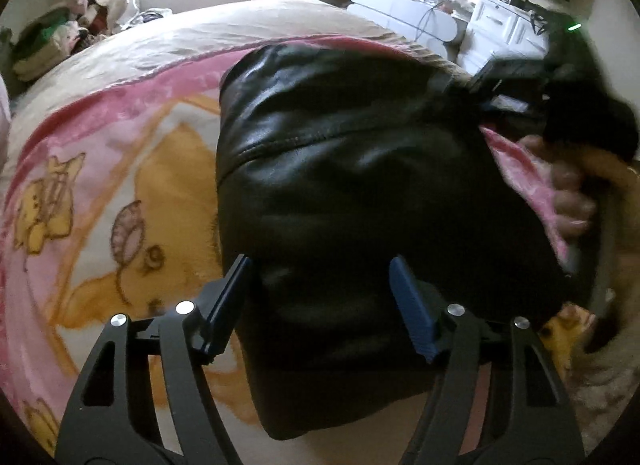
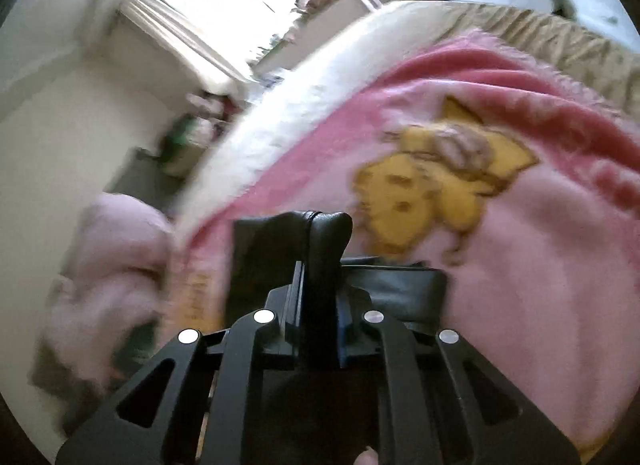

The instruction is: Fold large clothes

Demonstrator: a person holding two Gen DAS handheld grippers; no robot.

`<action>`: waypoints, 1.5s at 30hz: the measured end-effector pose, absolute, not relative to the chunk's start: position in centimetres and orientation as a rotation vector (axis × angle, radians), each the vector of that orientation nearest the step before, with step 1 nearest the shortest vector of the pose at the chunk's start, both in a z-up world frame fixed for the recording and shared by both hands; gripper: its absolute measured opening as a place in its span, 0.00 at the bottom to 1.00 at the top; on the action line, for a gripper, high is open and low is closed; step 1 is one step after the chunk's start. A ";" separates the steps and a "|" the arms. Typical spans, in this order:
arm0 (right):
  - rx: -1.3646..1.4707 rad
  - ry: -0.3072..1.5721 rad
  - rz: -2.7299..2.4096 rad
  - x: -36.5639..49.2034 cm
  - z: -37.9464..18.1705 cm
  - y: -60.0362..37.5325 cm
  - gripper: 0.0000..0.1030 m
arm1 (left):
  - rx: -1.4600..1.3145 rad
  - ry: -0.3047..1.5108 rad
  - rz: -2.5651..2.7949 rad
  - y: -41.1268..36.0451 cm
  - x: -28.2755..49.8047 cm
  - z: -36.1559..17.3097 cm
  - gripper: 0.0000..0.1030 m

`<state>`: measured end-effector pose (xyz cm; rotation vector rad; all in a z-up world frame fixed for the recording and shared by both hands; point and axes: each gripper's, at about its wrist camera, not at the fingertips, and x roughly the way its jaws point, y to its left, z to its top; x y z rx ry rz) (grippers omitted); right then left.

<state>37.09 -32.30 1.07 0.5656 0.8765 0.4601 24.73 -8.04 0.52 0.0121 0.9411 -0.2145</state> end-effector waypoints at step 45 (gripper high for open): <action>0.172 0.704 0.361 20.0 2.9 -31.0 0.36 | -0.204 0.892 -0.194 -4.8 21.8 1.4 0.69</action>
